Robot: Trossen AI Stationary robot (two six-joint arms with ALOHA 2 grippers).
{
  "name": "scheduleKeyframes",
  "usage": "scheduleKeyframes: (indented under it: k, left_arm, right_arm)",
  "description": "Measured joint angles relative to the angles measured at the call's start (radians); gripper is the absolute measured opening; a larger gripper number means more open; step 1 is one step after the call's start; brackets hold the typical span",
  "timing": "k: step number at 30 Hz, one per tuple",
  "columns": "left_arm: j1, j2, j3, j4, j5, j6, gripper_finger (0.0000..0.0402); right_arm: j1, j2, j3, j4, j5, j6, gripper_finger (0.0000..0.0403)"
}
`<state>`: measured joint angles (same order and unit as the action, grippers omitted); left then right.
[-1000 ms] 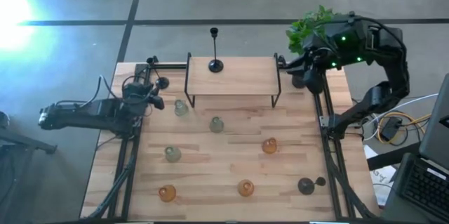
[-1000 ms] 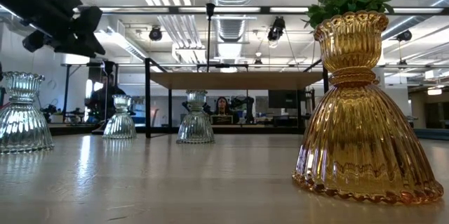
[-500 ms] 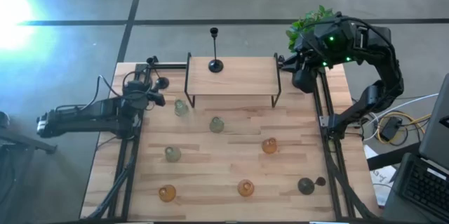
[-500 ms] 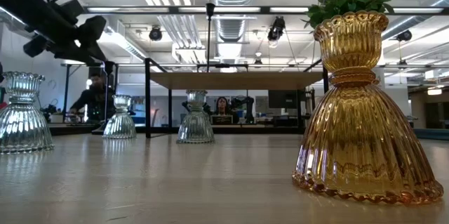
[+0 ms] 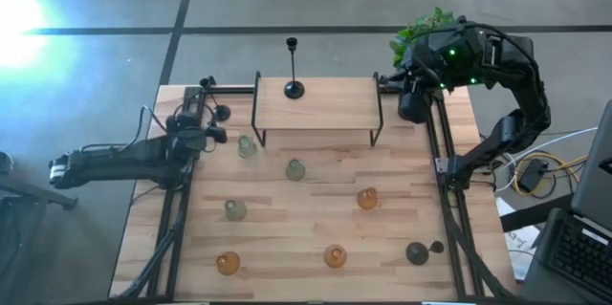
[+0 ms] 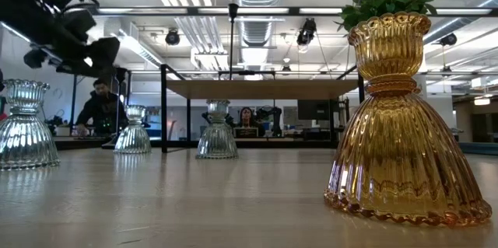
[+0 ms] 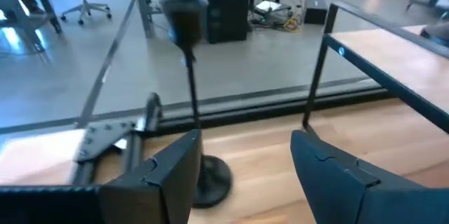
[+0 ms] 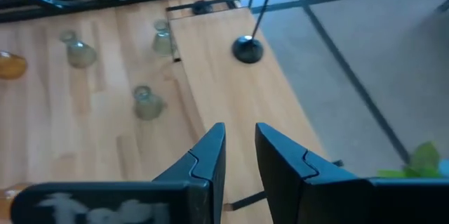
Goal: Pick & Place candle stick holders
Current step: Put the left black candle holder on the shelf
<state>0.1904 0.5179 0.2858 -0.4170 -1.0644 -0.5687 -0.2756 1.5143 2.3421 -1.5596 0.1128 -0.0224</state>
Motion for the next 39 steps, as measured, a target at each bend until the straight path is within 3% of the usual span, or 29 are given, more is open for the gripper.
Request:
scheduleKeyframes:
  k: [5,12,21,26,36,39]
  left_arm:
    - [0.030,0.020,-0.126,0.291,-0.011,0.068,0.0226]
    - [0.146,0.063,-0.193,0.553,-0.005,0.313,0.0225]
    - [0.379,0.131,-0.233,0.754,0.208,0.389,0.0224]
    - [0.508,0.206,-0.232,0.839,0.374,0.441,0.0221]
    - [0.639,0.390,-0.175,1.001,0.474,0.508,0.0218]
    - [0.636,0.434,-0.155,0.998,0.447,0.504,0.0218]
  right_arm:
    - [-0.031,0.000,-0.002,0.005,0.004,-0.031,0.0069]
    - [-0.105,0.000,-0.008,0.009,0.003,-0.086,0.0079]
    - [-0.181,0.000,-0.040,0.037,-0.139,-0.150,0.0068]
    - [-0.188,0.000,-0.048,0.067,-0.148,-0.168,0.0061]
    - [-0.187,-0.001,-0.048,0.078,-0.166,-0.158,0.0071]
    - [-0.187,-0.001,-0.048,0.078,-0.167,-0.156,0.0073]
